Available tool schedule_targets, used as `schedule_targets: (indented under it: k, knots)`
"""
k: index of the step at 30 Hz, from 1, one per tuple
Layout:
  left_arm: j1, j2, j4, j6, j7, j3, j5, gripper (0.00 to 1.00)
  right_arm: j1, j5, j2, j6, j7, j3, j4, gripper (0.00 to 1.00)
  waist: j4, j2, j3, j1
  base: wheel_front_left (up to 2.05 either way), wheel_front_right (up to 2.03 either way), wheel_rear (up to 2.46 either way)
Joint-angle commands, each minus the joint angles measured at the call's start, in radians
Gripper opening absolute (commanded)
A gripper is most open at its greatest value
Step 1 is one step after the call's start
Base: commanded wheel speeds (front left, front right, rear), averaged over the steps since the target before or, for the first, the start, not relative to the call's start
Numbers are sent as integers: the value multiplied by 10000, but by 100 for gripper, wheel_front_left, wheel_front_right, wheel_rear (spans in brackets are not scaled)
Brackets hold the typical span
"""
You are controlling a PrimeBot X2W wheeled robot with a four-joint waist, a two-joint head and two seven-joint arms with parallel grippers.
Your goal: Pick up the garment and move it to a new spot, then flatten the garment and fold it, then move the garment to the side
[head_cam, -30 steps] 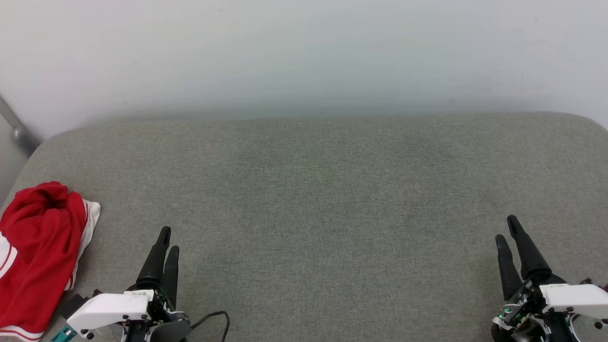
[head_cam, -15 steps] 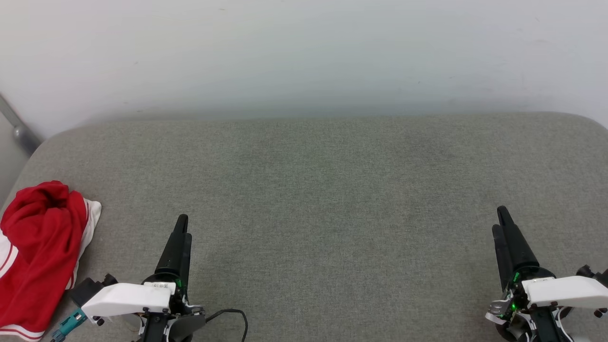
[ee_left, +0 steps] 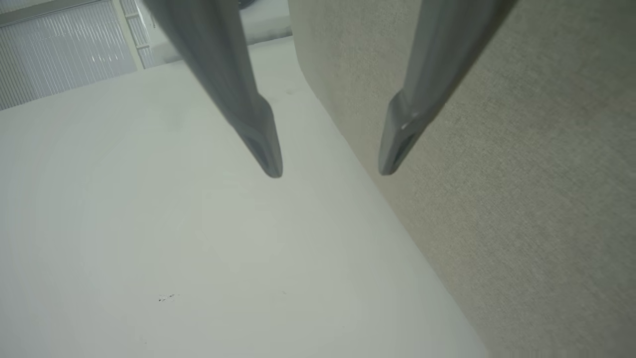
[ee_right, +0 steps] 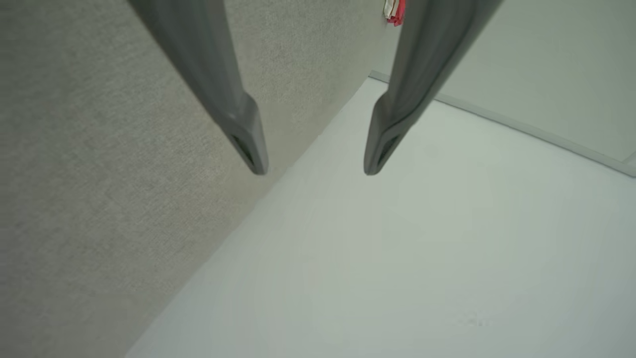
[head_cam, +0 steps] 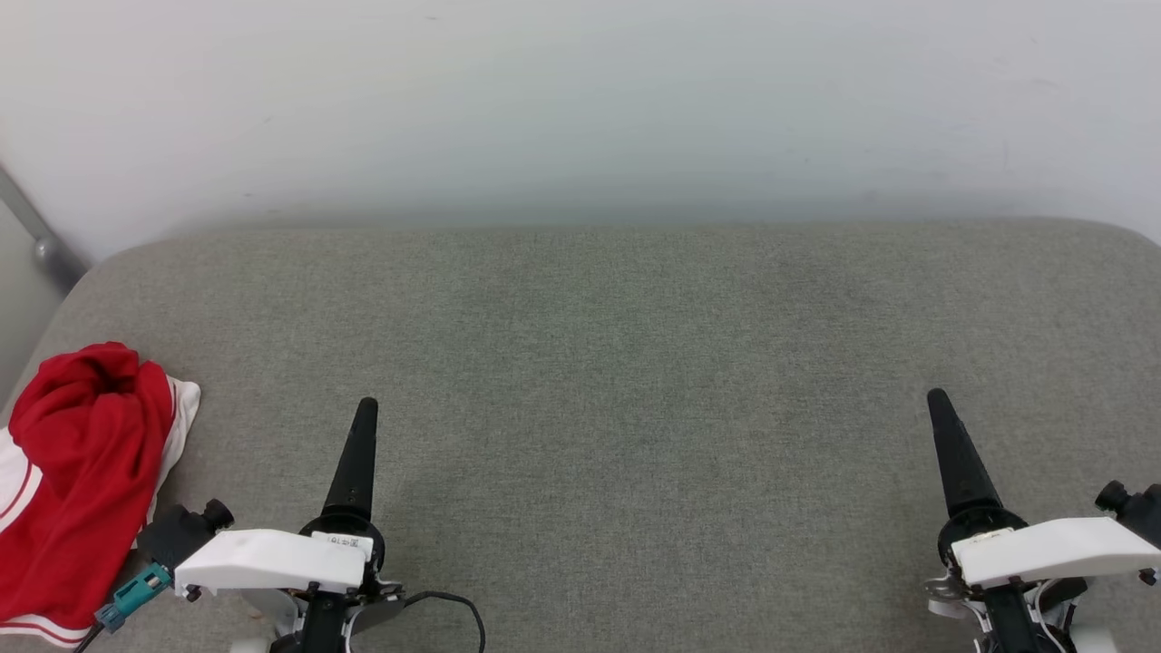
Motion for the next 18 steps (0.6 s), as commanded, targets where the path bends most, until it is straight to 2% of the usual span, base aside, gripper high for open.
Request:
schedule_targets:
  k: [1,18]
  knots:
    - [-260,107,-176,-18,-174,-169,666,100,-146,-1012,-81,2,-157,58,-93,100,10,0,-10,0,0,0,0]
    - [-363,308,277,-15,-750,-395,4262,100,-123,-4654,-32,3,-221,133,-199,100,89,0,-45,0,0,0,0]
